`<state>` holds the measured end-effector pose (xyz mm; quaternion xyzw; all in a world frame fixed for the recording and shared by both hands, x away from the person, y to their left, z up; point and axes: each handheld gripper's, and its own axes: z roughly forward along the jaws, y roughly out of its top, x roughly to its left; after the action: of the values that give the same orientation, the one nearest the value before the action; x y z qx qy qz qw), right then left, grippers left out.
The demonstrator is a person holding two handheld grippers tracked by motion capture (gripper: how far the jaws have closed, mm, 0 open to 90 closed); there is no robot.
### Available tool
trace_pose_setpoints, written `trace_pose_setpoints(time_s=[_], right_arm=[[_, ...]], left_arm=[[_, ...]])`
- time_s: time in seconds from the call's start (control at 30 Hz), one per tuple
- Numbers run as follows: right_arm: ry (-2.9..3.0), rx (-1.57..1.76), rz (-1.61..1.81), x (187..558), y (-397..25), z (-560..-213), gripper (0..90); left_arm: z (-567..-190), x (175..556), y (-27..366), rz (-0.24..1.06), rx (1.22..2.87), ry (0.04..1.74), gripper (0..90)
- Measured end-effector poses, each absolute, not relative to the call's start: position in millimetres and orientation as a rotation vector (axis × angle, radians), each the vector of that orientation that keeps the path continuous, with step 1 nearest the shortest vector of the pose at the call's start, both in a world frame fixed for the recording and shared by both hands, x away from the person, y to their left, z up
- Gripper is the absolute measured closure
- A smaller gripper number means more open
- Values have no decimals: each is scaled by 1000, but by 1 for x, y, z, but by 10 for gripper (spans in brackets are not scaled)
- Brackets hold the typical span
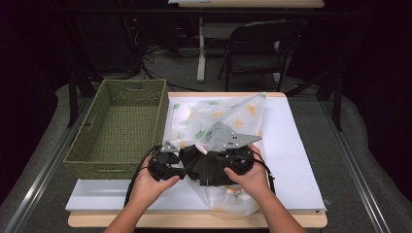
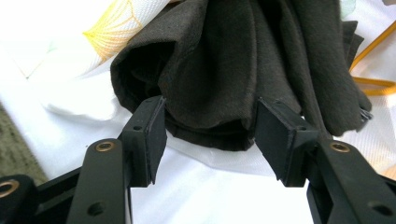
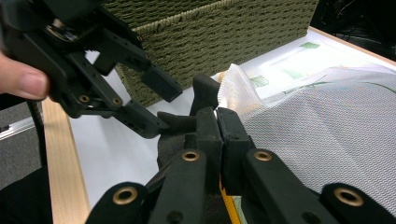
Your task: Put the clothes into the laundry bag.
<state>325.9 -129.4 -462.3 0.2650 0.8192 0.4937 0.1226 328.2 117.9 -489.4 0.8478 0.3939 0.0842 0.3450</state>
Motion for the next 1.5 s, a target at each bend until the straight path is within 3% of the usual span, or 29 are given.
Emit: trace_pose_setpoints(time_s=[0.37,0.73,1.03,1.13,1.17,1.23,1.33,1.5], right_arm=[[2389,771,1442,326,-129,-462,889],[2396,768,1441,326,-127,-463,888],[2395,772,1450,326,-128,-463,888],[2395,769,1448,326,-128,-463,888],[2397,770,1447,325,-127,-463,889],[2397,770,1447,325,-127,-463,889],[2397,771,1446,325,-127,-464,888],[2396,771,1449,325,-127,-463,889]], left_arm=[[-501,343,110,175,2202,1031,415],[-505,348,106,68,2240,1007,498],[-504,349,100,53,2284,996,476],[-505,351,97,29,2301,968,536],[-506,351,95,5,2298,960,632],[-507,351,93,0,2302,950,667],[-506,348,90,32,2300,931,831],[-503,345,85,68,2299,898,852]])
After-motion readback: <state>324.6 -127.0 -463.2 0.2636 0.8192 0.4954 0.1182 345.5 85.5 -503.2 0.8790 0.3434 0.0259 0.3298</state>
